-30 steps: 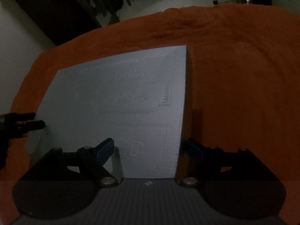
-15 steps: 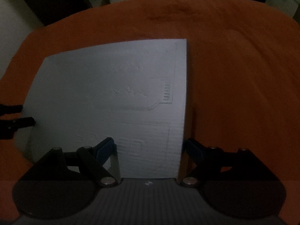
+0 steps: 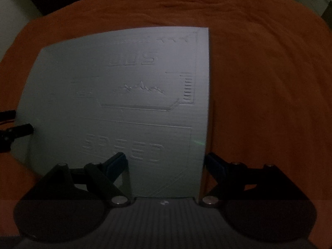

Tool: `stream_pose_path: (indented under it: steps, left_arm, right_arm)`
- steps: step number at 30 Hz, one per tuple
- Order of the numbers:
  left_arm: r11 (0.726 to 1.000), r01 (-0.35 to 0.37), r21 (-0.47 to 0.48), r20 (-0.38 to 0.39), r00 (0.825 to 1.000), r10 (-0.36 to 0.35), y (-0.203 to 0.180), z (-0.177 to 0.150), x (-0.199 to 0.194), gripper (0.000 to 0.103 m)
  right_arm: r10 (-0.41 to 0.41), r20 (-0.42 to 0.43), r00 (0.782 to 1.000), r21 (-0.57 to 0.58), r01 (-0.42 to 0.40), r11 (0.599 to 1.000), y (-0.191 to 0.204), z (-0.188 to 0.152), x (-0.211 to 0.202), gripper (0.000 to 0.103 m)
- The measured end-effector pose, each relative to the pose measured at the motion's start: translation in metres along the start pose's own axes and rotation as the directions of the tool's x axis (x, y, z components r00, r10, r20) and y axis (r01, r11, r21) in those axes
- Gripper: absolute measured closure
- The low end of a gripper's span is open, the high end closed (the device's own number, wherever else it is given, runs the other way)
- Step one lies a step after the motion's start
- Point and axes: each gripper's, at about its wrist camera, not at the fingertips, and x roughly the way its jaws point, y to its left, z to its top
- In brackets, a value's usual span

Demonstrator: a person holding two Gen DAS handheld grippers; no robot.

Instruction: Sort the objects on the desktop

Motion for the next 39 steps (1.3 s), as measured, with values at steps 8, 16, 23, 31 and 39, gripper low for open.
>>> stream_pose_path:
  steps: [8,16,23,31,39]
  left_arm:
    - [1.000,-0.012,0.006,0.030,0.999,0.012,-0.006,0.004,-0.016,0.001]
    - [0.992,-0.041,-0.117,0.059,0.997,0.048,-0.020,0.009,-0.063,0.000]
    - [0.980,-0.172,-0.102,0.061,0.982,0.179,-0.049,0.001,-0.113,0.000]
    - [0.977,-0.145,-0.158,0.057,0.986,0.156,-0.071,-0.024,-0.159,0.000]
    - [0.948,-0.150,-0.280,-0.011,0.988,0.153,-0.067,-0.067,-0.120,0.000]
  right_arm:
    - [0.002,0.009,1.000,0.052,-0.003,0.999,-0.003,-0.002,-0.003,0.016]
    - [-0.063,0.140,0.988,0.133,0.044,0.990,0.023,0.005,-0.051,0.011]
    - [-0.185,0.181,0.966,0.219,0.144,0.965,0.060,-0.004,-0.091,0.005]
    - [-0.089,0.319,0.943,0.161,0.038,0.986,0.107,-0.034,-0.145,0.005]
    - [-0.095,0.195,0.976,0.289,0.035,0.957,0.104,-0.060,-0.122,0.004]
